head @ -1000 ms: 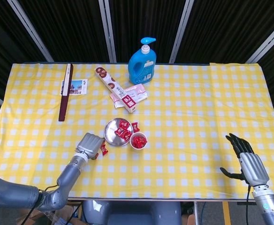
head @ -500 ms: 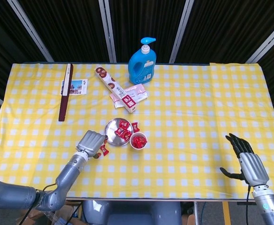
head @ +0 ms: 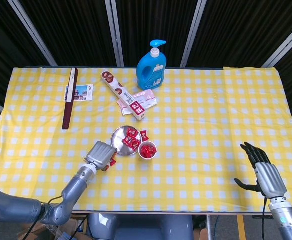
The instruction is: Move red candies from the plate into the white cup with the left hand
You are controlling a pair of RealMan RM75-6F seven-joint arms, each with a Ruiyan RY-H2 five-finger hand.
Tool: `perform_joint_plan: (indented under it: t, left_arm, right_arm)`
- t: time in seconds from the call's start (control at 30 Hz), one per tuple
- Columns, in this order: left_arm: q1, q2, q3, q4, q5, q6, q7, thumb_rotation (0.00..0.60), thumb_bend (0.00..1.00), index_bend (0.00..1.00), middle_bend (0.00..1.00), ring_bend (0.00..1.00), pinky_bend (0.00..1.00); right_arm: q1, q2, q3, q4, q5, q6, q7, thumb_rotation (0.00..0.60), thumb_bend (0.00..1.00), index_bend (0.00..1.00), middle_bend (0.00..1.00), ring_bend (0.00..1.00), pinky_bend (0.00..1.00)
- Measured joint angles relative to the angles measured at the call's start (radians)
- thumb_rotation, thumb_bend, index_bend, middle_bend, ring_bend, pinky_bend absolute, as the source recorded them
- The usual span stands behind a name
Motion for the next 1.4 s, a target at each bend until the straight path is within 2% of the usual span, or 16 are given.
perform_joint_plan:
  t: [0.33, 0.67, 0.97, 1.13, 1.4]
  left_arm:
    - [0.005, -0.03, -0.003, 0.039, -0.008, -0.003, -0.002, 0.6, 0.29, 0.43, 0.95, 0.99, 0.95]
    - [0.007, -0.05, -0.003, 0.061, -0.013, -0.01, 0.004, 0.6, 0.43, 0.56, 0.96, 0.99, 0.95]
    - [0.015, -0.035, -0.006, 0.025, 0.004, 0.008, 0.002, 0.6, 0.44, 0.57, 0.96, 0.99, 0.95]
    - [0.017, 0.0, -0.042, -0.03, 0.039, 0.034, -0.019, 0.6, 0.44, 0.55, 0.96, 0.99, 0.95]
    - [0.002, 0.027, -0.142, -0.076, 0.078, 0.059, -0.068, 0.6, 0.43, 0.52, 0.95, 0.98, 0.95]
  right_arm:
    - [0.0, -0.001, 0.0, -0.002, 0.003, -0.001, -0.006, 0.6, 0.28, 0.0, 0.0, 0.0, 0.0]
    - [0.0, 0.0, 0.001, -0.001, 0.004, -0.002, -0.003, 0.6, 0.28, 0.0, 0.0, 0.0, 0.0]
    - [-0.002, 0.0, -0.001, -0.001, 0.0, 0.002, -0.002, 0.6, 0.28, 0.0, 0.0, 0.0, 0.0]
    - [-0.002, 0.0, -0.001, -0.002, -0.002, 0.003, -0.003, 0.6, 0.28, 0.0, 0.0, 0.0, 0.0]
    - [0.0, -0.001, -0.001, -0.002, -0.002, 0.0, -0.002, 0.6, 0.28, 0.0, 0.0, 0.0, 0.0]
